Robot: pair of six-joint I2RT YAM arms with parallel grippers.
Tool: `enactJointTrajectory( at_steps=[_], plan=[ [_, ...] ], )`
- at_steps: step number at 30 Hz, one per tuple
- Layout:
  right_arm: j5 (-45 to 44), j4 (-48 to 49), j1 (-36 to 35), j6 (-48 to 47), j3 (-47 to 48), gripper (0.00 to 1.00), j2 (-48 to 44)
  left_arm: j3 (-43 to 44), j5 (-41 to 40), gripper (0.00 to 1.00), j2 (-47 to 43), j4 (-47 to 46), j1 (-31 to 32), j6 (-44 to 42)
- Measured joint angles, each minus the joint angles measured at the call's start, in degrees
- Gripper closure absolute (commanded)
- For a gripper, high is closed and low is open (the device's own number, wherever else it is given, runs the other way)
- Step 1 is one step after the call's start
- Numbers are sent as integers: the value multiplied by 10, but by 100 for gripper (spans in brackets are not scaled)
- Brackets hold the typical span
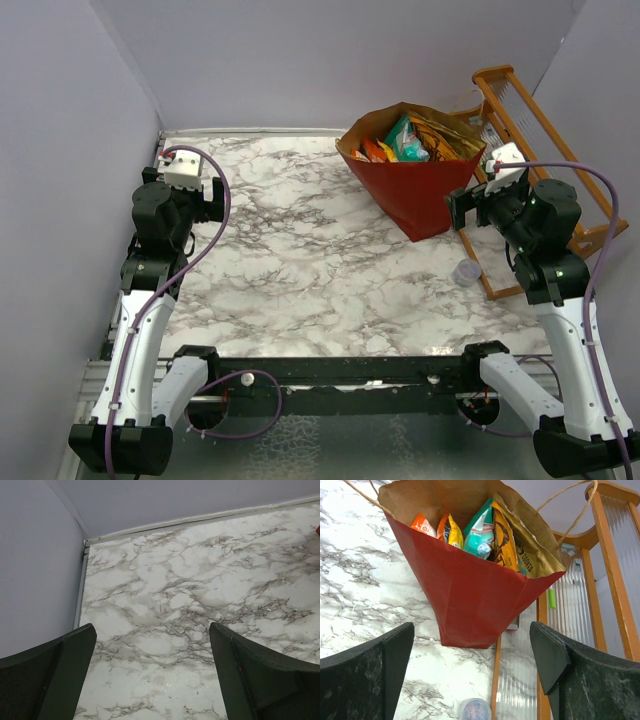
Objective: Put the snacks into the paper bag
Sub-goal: Reset both arms
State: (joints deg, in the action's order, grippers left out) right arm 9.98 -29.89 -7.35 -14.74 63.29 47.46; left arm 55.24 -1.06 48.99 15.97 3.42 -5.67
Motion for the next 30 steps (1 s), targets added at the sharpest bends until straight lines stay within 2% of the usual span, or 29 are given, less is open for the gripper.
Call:
enactJointTrajectory(
  at_steps=[30],
  plan=[
    [10, 0, 6, 1, 0, 1, 0, 0, 0, 1, 0, 0, 0, 0]
  ],
)
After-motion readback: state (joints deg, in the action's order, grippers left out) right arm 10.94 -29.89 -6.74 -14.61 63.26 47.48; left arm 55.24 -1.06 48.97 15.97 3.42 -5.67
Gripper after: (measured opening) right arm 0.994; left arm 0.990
